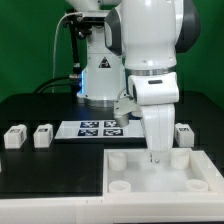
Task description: Assemble one leg
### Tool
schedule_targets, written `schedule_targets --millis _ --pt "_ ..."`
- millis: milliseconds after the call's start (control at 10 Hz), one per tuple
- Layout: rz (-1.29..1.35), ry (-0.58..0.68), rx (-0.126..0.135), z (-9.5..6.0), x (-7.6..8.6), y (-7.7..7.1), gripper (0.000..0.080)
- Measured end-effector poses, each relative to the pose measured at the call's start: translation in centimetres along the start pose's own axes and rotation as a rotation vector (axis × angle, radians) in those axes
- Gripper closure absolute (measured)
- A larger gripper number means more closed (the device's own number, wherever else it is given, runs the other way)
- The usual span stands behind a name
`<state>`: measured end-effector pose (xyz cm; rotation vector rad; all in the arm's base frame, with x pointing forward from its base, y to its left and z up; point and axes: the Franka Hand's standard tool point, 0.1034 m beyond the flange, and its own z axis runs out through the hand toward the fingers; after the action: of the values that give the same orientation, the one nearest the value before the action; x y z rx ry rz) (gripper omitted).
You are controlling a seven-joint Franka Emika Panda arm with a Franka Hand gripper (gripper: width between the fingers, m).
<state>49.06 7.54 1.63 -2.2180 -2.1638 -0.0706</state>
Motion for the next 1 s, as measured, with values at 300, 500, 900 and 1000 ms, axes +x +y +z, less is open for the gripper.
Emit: schedule_targets --millis 300,500,900,1000 --pt "0.027 0.000 -0.007 -0.4 0.1 0.0 0.0150" --pt "0.138 -0.010 -0.030 -3.2 0.8 -0.7 0.0150" --pt "0.546 0.007 -0.055 -5.7 5.8 -2.2 0.0150" --pt "0.657 0.019 -0.060 -5.5 6.4 -2.4 0.0150"
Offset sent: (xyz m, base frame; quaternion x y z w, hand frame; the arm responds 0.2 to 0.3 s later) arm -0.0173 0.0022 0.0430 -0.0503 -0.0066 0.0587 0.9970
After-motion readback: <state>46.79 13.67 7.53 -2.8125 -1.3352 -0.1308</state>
